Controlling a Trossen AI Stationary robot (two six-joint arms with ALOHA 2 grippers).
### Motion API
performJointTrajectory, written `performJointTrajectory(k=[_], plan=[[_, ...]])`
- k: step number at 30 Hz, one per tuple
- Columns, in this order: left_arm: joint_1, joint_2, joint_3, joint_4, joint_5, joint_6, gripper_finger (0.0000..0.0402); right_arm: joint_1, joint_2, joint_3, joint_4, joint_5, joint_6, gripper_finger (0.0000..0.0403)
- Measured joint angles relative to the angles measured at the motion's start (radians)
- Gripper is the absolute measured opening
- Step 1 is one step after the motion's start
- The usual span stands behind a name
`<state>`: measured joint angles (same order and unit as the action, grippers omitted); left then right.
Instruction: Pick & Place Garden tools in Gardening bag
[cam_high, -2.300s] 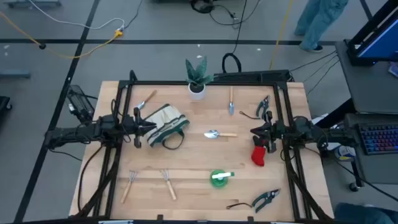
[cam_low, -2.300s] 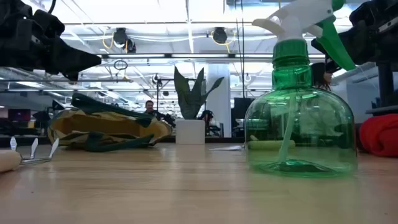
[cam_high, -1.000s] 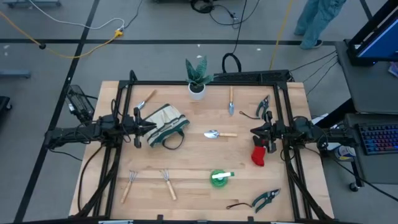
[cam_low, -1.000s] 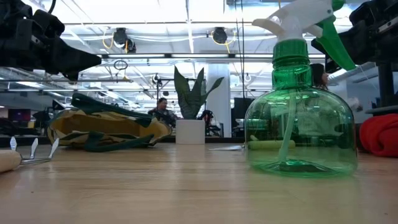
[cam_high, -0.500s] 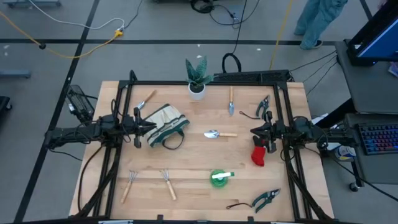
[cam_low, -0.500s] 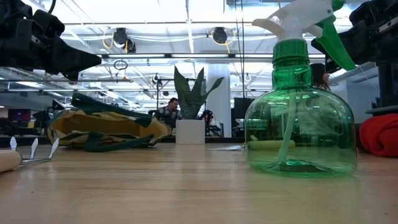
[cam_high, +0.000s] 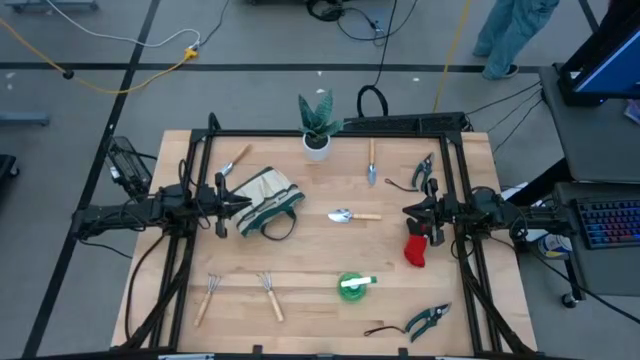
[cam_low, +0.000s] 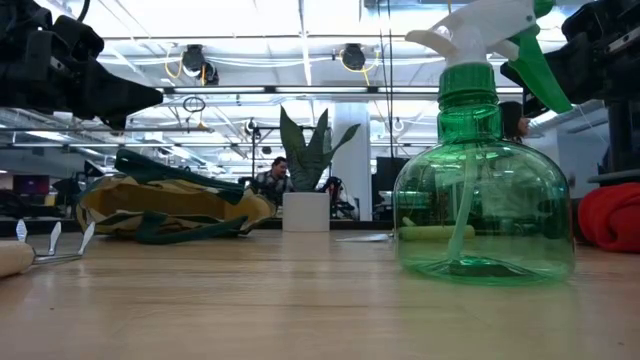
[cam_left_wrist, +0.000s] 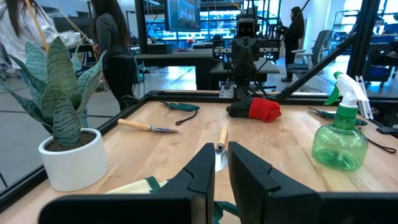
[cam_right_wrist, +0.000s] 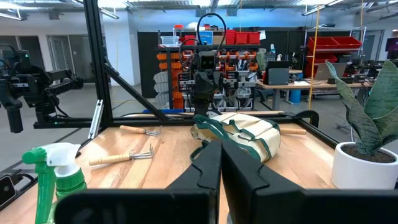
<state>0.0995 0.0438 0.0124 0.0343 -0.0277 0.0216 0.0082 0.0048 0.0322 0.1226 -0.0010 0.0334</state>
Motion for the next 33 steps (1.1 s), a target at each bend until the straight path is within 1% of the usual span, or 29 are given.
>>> performJointTrajectory(k=[30,33], plan=[[0.000,0.000,0.000,0.000,0.000,0.000,0.0049,0.000,0.000,0.000,0.000,0.000,0.000,0.0009],[0.000,0.000,0.000,0.000,0.000,0.000,0.0049,0.000,0.000,0.000,0.033,0.004,0.000,0.0009]])
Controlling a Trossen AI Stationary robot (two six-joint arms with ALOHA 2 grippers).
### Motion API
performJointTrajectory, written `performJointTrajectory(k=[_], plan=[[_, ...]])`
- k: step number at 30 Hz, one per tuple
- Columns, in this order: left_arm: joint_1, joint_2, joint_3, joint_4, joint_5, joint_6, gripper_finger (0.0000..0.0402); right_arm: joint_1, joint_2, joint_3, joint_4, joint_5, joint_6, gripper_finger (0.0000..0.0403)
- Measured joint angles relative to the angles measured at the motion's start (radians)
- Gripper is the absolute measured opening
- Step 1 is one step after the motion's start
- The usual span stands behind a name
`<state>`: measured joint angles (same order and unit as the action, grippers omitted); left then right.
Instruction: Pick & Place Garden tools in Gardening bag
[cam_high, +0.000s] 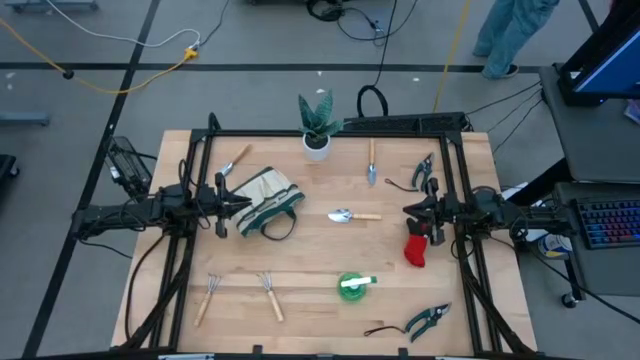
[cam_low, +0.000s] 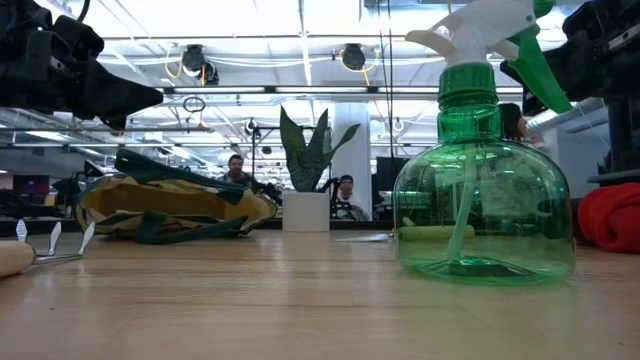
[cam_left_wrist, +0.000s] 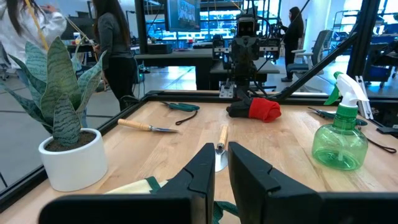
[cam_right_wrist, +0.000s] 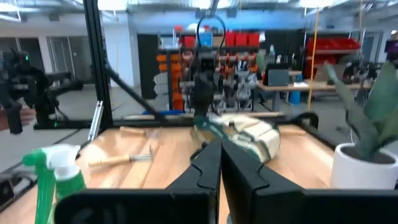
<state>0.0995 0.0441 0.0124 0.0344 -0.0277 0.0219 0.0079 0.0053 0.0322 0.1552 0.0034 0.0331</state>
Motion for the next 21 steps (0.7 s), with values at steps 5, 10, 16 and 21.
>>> performJointTrajectory(k=[5,10,16,21], plan=[[0.000,0.000,-0.001,0.019,-0.018,0.000,0.0049,0.000,0.000,0.000,0.067,-0.004,0.000,0.0009],[0.000,0.000,-0.001,0.055,-0.019,0.000,0.0049,0.000,0.000,0.000,0.065,-0.004,-0.001,0.0009],[0.000,0.000,-0.001,0.076,-0.019,0.000,0.0049,0.000,0.001,0.000,0.110,-0.004,-0.098,0.0009],[0.000,0.000,-0.001,0.082,-0.027,0.050,0.0049,0.000,0.003,0.000,0.134,-0.003,-0.099,0.0009]])
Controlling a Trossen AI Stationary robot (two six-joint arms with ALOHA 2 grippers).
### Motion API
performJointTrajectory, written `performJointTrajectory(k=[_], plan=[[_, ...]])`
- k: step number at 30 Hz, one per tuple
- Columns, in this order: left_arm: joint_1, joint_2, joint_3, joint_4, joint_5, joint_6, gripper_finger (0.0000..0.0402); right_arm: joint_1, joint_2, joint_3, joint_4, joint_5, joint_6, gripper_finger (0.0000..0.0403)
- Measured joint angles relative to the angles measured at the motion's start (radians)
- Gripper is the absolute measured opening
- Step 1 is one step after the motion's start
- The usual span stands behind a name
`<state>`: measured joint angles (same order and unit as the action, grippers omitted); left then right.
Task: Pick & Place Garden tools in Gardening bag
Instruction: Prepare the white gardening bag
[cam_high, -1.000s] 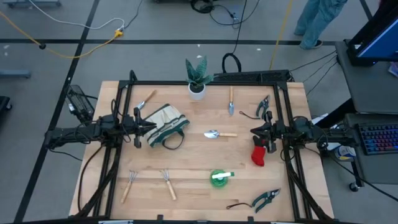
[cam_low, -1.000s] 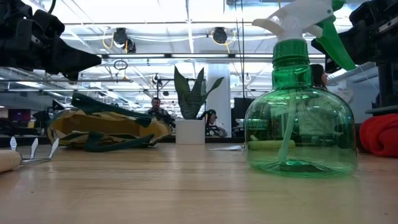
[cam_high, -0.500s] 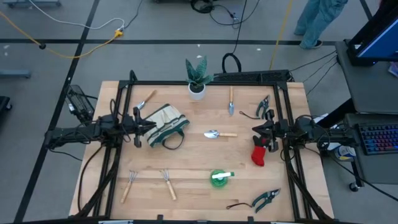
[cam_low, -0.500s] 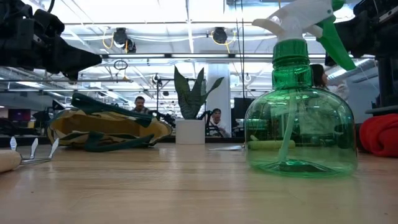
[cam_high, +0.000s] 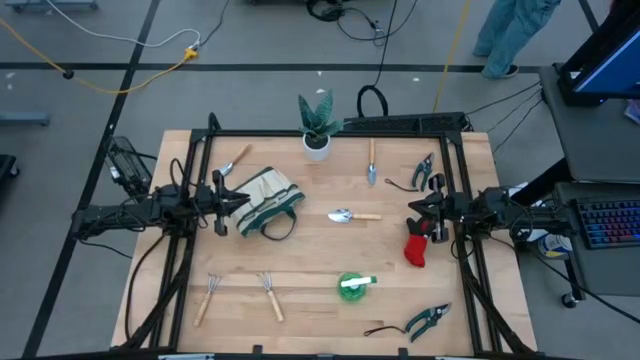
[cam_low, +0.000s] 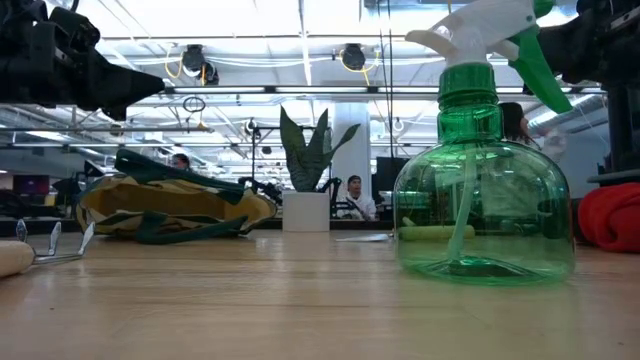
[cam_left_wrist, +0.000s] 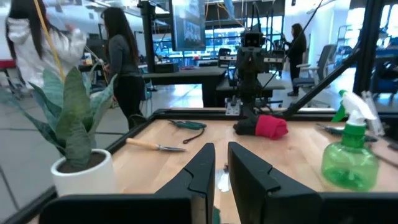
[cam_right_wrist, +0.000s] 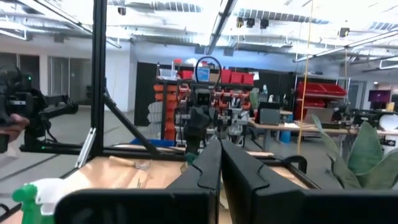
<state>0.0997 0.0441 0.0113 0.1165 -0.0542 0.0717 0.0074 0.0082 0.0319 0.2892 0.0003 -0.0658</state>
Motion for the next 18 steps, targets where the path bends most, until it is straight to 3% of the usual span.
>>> performJointTrajectory(k=[7,18], plan=[[0.000,0.000,0.000,0.008,-0.001,0.055,0.0049,0.000,0.002,0.000,-0.002,0.086,-0.010,0.0037],[0.001,0.002,0.000,0.046,0.000,0.055,0.0049,0.000,0.002,0.000,-0.001,0.078,-0.007,0.0112]])
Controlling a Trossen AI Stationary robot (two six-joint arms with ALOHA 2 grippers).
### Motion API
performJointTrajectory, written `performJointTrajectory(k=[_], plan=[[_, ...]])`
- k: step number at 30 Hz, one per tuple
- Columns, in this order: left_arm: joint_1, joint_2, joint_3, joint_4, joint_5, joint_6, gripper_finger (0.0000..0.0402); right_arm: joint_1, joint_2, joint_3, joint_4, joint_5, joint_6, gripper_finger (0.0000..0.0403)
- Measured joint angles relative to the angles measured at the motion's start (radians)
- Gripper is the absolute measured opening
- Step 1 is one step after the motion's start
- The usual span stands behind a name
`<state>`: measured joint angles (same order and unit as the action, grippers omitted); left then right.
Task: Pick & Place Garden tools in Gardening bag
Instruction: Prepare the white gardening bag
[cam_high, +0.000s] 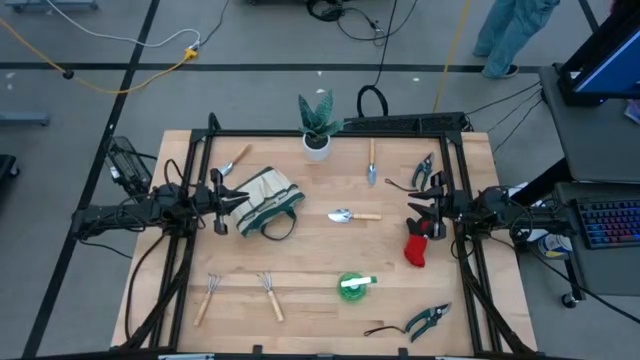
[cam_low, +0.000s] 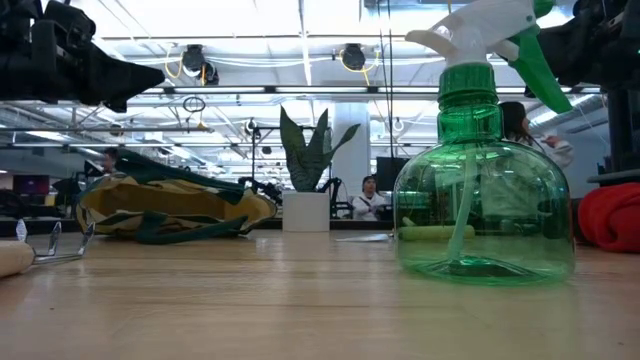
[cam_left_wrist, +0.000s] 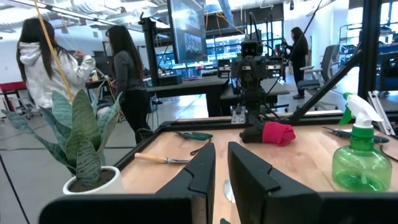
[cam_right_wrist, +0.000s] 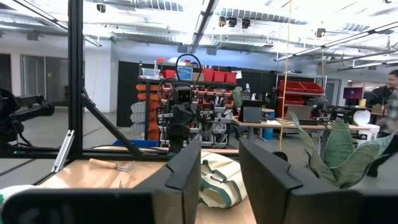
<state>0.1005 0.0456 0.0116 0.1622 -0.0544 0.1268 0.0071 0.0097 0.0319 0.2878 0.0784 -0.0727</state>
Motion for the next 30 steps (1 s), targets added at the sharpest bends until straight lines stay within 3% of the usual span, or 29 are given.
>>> performJointTrajectory(k=[8,16,21,30], plan=[[0.000,0.000,0.000,-0.010,0.001,-0.052,0.0060,0.000,0.000,0.000,0.000,0.000,0.000,0.0129],[0.000,0.000,0.000,-0.009,-0.003,-0.023,0.0149,0.001,0.004,0.000,0.000,-0.007,0.008,0.0127],[0.000,0.000,0.000,-0.009,-0.145,-0.050,0.0191,0.001,0.022,0.000,-0.002,-0.107,0.005,0.0126],[0.000,0.000,0.001,-0.006,-0.138,-0.048,0.0198,0.002,0.085,0.000,0.000,-0.106,0.009,0.0126]])
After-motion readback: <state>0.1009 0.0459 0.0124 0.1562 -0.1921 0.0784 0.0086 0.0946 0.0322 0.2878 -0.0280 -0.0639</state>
